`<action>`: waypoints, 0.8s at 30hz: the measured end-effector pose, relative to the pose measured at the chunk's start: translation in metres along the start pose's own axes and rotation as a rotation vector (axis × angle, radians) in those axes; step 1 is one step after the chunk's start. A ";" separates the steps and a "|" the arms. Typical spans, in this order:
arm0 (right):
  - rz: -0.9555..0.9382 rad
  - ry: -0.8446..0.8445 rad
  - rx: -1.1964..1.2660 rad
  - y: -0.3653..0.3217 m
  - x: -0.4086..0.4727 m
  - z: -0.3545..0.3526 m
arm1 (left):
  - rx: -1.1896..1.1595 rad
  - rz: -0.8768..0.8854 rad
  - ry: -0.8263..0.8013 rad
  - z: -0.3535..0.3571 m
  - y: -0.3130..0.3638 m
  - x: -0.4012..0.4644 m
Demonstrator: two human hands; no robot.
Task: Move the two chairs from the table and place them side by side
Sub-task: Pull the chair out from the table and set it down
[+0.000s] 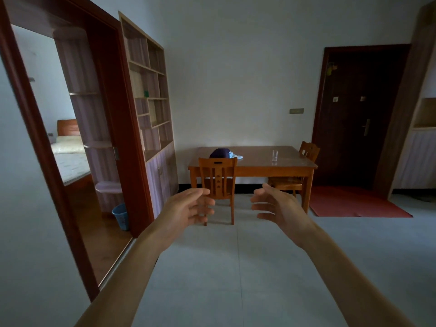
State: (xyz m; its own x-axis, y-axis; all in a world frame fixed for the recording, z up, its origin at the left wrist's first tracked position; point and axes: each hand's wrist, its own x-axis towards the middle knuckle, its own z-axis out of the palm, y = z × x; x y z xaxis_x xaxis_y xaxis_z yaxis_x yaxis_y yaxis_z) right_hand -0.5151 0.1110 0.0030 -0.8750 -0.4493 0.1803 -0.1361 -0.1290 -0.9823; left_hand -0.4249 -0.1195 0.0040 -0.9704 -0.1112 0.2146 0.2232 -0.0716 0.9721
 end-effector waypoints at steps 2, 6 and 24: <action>-0.002 0.002 0.000 0.013 0.048 0.000 | -0.001 -0.004 0.005 -0.021 -0.013 0.045; -0.012 0.014 0.001 0.032 0.149 0.005 | -0.003 -0.010 -0.009 -0.064 -0.031 0.143; 0.021 0.049 0.033 0.138 0.640 -0.031 | -0.019 -0.028 0.024 -0.227 -0.118 0.600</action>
State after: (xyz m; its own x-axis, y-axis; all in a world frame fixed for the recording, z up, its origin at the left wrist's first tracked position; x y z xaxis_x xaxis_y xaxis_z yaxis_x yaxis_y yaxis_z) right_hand -1.1080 -0.1666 -0.0186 -0.8993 -0.4085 0.1559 -0.1025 -0.1497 -0.9834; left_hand -1.0120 -0.4029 -0.0037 -0.9738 -0.1326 0.1845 0.1977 -0.0941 0.9757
